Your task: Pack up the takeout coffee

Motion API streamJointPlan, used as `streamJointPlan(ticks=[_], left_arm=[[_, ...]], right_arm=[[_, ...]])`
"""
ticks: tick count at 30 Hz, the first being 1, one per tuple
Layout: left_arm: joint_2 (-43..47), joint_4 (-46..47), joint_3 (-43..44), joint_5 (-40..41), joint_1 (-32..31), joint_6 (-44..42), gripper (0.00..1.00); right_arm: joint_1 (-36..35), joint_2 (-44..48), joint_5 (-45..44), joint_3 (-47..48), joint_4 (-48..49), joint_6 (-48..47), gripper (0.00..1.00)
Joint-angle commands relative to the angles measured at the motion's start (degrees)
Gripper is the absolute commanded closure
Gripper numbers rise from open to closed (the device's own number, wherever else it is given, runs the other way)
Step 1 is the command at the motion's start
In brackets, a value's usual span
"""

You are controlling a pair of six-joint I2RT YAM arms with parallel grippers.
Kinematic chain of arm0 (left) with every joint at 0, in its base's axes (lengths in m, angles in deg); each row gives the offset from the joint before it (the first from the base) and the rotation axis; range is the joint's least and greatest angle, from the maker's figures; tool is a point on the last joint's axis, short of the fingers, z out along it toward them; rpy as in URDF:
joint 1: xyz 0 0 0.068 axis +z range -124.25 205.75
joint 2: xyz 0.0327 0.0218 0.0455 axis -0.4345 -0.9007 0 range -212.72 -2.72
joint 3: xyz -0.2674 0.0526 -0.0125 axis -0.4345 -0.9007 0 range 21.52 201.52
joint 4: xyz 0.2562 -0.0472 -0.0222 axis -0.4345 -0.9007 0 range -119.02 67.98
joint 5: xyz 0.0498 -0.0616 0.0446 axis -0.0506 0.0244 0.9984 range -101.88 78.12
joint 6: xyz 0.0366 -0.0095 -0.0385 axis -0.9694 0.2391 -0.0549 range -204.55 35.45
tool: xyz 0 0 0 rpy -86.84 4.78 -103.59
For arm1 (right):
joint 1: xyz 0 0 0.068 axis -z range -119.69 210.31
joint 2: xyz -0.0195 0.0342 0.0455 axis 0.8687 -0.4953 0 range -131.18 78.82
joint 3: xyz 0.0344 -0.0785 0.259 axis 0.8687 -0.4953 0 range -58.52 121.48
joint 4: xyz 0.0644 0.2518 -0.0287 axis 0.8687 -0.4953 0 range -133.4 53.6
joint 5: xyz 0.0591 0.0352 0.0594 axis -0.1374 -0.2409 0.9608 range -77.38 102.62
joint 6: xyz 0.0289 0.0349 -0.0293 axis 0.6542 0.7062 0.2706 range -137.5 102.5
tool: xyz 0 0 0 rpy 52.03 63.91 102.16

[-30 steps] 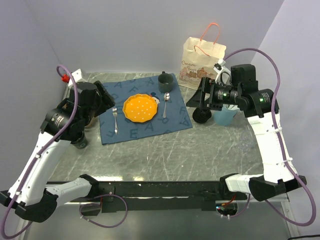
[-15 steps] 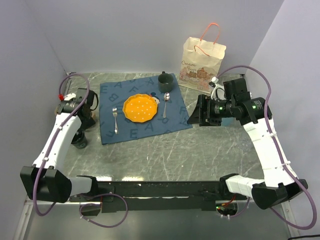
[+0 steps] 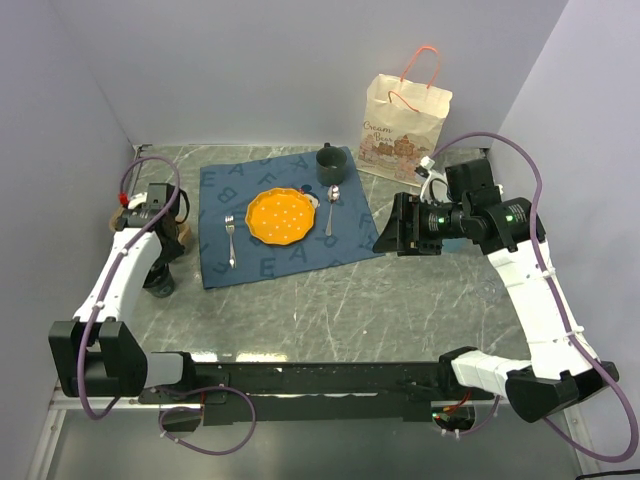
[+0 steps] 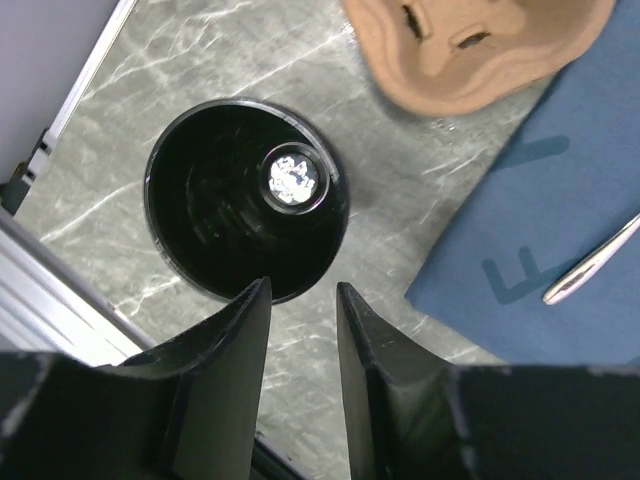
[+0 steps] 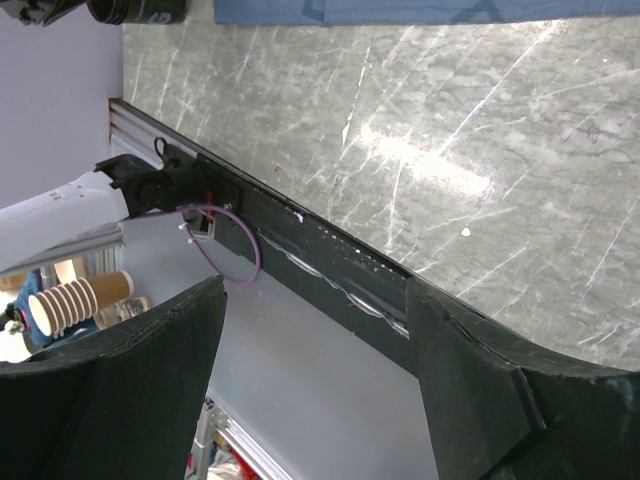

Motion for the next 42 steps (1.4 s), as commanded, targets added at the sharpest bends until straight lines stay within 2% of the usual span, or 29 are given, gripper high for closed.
streamJointPlan(ticks=[1,11,29,42], left_arm=[[-0.77,3.84,0.3,-0.41,0.16,-3.05,0.63],[-3.06,5.77,0.3,-0.41,2.97,-4.71,0.69],[-2.88,7.8,-1.37,-3.23,2.98,-5.77,0.7],[-3.24,6.83,-0.67,-1.99,2.98,-5.6,0.78]], right_arm=[[-0.46,0.89,-0.17,1.1,-0.15,-0.41,0.2],[-0.46,-0.26,-0.79,1.54,-0.68,-0.68,0.2],[-0.46,-1.66,-0.61,1.02,-1.03,-1.2,0.19],[-0.46,-2.1,-0.7,0.75,-1.12,-1.2,0.19]])
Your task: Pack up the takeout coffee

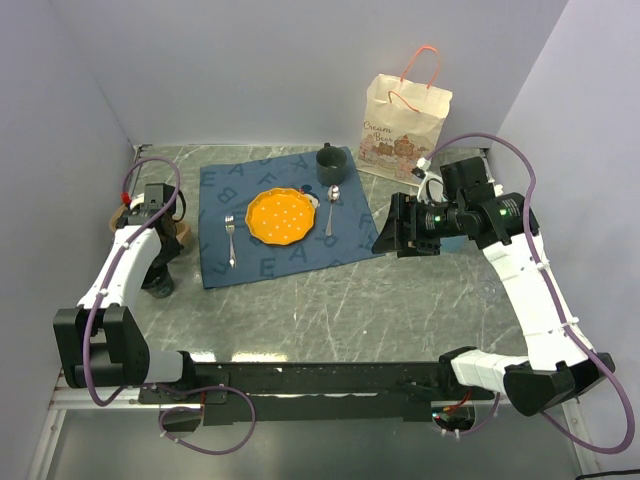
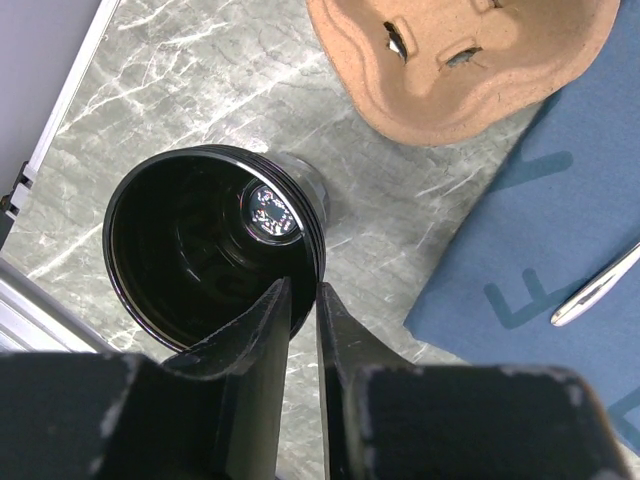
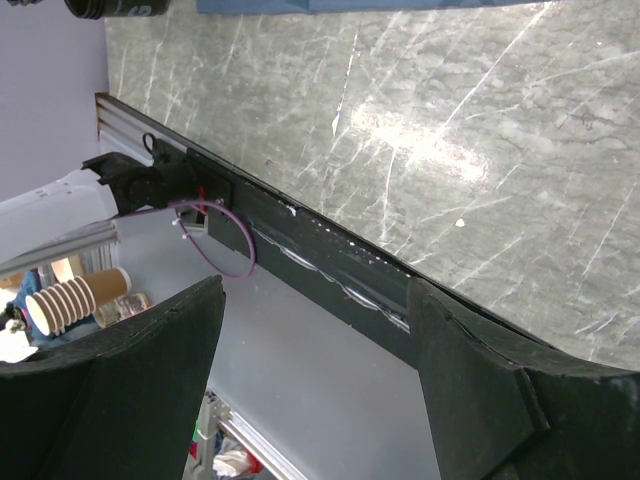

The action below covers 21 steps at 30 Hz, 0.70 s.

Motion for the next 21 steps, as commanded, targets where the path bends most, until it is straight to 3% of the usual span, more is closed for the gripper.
streamJointPlan(ticks=[1,5,10,17,21], left_arm=[[-0.22,-0.01,1.43,0.98,0.2,0.07,0.79],[-0.31,-0.19,1.34,0.98,0.11,-0.02,0.85],[-0.83,-1.24,2.04,2.03,0.2,-0.2,0.79],[-0.22,-1.42,2.4,0.89,0.2,-0.9,0.95],[-0.83,-3.26,3.71,2.03,0.2,-0.64,0.92]], right_arm=[[-0.37,-0.27,0.04,0.71,-0.05,-1.01,0.19],[-0.37,-0.35,0.04,0.53,-0.05,-1.09,0.19],[-0.28,-0.79,0.31,0.27,-0.05,-1.01,0.19],[-0.37,-1.14,0.4,-0.08,0.04,-1.09,0.19],[-0.37,-1.41,0.66,0.01,0.04,-1.09,0.19]])
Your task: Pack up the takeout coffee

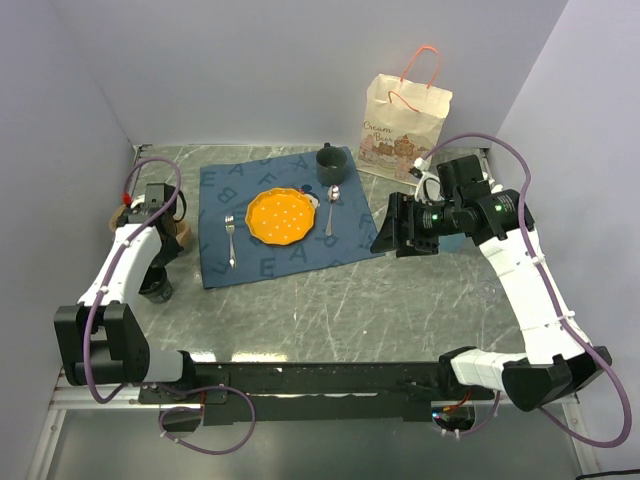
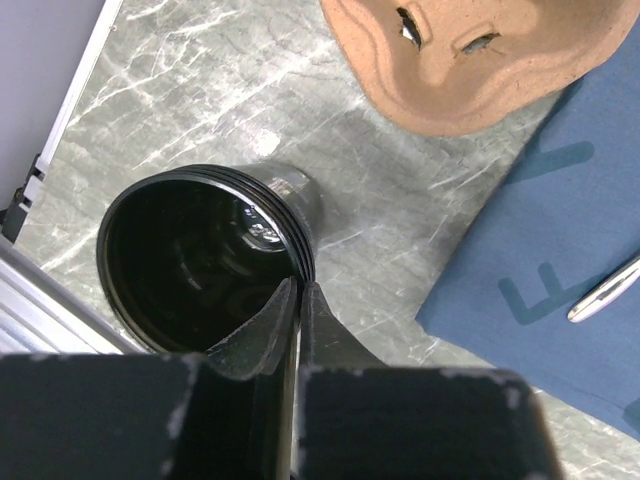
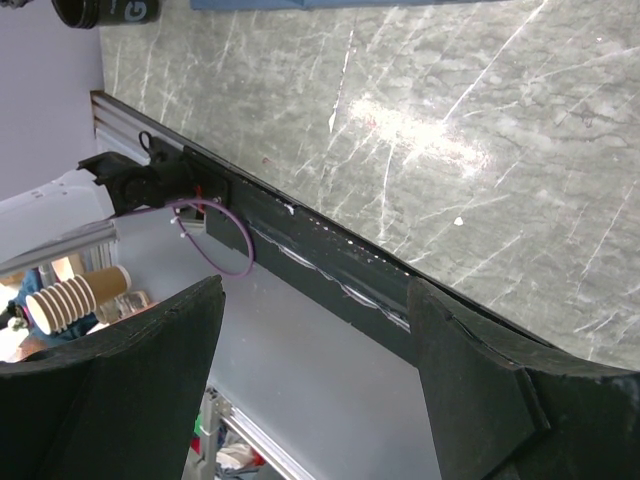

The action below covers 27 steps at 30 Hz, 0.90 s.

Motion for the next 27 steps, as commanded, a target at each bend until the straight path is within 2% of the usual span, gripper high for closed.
streamJointPlan(ticks=[1,2,3,5,14,18,21,24,27], left_arm=[[-0.11,-2.15,3.87,1.79,0.2,-0.14,0.9],[0.06,-2.32,4.05,1.97,0.2,-0.13,0.87],[0.06,-2.33,4.13,1.8,0.2,-0.31,0.89],[0.41,-2.15,4.14,1.27,0.2,-0.75,0.99],[-0.46,-5.13,5.89,2.93,0.2,-0.4,0.98],[-1.08,-6.81,7.39,3.73,0.2,-0.4,0.87],[-0.91,-6.11,6.6,2.94,0.2,-0.75,0.99],[-0.55,-5.4,5.9,1.71,0.2,-0.75,0.99],[-0.64,-5.58,5.46,1.97,0.11,-0.57,0.87]], right_arm=[[-0.37,-0.1,0.62,0.03,0.06,-0.92,0.19],[-0.37,-0.18,0.7,-0.06,0.15,-1.01,0.19],[-0.37,-0.27,0.79,-0.06,0.06,-1.09,0.19],[-0.46,-0.36,0.88,-0.15,0.06,-1.18,0.19],[-0.46,-0.98,1.49,0.38,0.06,-1.18,0.19],[-0.63,-1.24,1.76,0.64,0.06,-1.18,0.19],[-0.72,-1.33,1.93,0.73,0.15,-1.27,0.19],[-0.81,-1.42,1.93,0.91,-0.03,-1.36,0.19],[-0.98,-1.33,2.02,0.82,-0.03,-1.36,0.19]])
